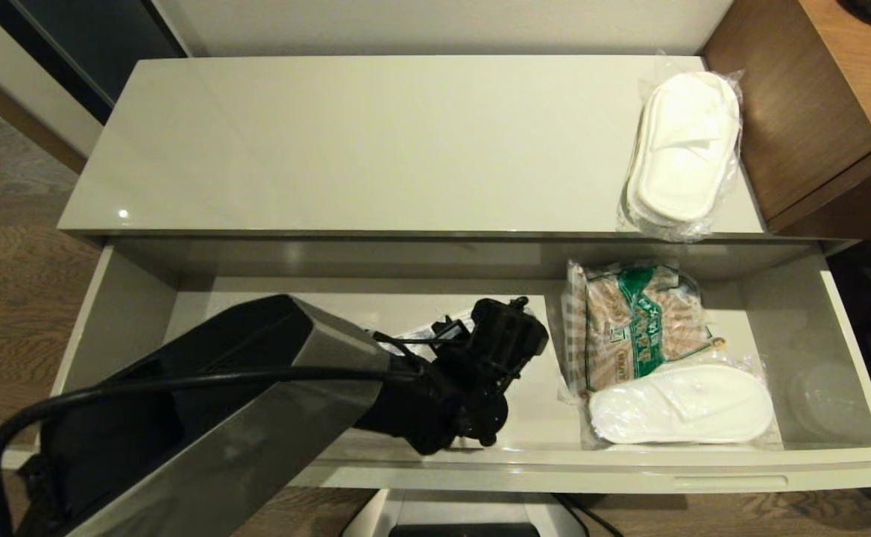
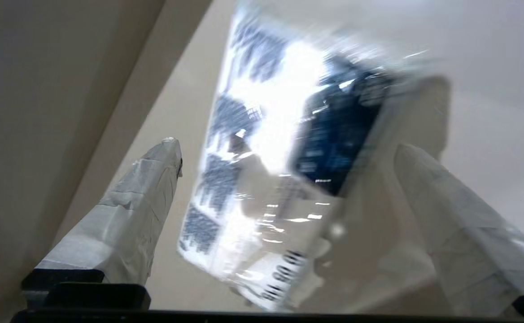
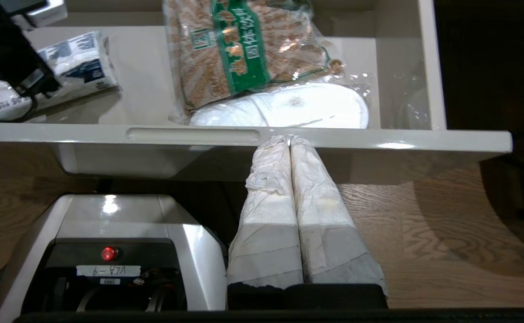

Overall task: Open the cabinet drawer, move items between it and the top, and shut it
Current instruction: Take out the tissue from the drawer

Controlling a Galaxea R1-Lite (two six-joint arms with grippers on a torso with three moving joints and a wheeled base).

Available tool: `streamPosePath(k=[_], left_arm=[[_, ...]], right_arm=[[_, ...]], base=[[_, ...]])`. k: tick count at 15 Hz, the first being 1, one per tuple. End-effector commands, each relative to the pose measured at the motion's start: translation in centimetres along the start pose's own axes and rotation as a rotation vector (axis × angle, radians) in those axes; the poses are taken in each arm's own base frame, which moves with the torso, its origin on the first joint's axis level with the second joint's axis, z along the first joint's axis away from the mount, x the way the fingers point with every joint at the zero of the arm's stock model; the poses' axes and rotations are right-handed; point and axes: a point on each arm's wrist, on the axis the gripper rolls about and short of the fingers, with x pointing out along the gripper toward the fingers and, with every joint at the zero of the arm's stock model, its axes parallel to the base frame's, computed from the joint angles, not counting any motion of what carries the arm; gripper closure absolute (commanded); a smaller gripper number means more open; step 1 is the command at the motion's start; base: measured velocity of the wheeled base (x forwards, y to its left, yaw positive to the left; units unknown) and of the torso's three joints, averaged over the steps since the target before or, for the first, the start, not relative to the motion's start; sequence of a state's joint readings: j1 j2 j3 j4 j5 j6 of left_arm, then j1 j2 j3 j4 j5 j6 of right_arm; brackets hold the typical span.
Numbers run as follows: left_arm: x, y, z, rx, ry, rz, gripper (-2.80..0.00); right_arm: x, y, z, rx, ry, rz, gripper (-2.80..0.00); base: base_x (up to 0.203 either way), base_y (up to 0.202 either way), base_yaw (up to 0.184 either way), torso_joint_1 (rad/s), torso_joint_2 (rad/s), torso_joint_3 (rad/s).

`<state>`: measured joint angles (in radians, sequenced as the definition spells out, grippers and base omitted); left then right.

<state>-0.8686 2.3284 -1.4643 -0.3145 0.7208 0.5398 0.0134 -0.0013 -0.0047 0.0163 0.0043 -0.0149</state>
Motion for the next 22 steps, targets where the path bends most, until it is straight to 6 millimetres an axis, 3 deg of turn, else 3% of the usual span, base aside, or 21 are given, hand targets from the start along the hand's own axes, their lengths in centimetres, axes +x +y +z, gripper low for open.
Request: streamPosePath(k=[1, 12, 15, 22], left_arm=[[-1.1, -0.1, 0.6, 0.001, -0.037, -0.027, -2.80], [-1.4, -1.9, 0.5, 0.039, -0.071, -0.126, -2.80], [-0.4, -3.5, -0.6, 0.063, -0.048, -0.153, -2.80], [-0.1, -3.7, -1.0, 0.018, -0.031, -0.155, -2.80]], right_arm=[[-0.1, 0.0, 0.0, -0.001, -0.015, 0.001, 0.00], [-0.1, 0.0, 0.0, -0.001, -0.015, 0.001, 0.00], [-0.1, 0.0, 0.0, -0.001, -0.015, 0.001, 0.00], [-0.1, 0.0, 0.0, -0.001, -0.015, 0.001, 0.00]], base=[[0.000, 0.000, 0.000, 0.000, 0.00, 0.000], [0.000, 0.000, 0.000, 0.000, 0.00, 0.000], [0.000, 0.000, 0.000, 0.000, 0.00, 0.000], [0.000, 0.000, 0.000, 0.000, 0.00, 0.000]])
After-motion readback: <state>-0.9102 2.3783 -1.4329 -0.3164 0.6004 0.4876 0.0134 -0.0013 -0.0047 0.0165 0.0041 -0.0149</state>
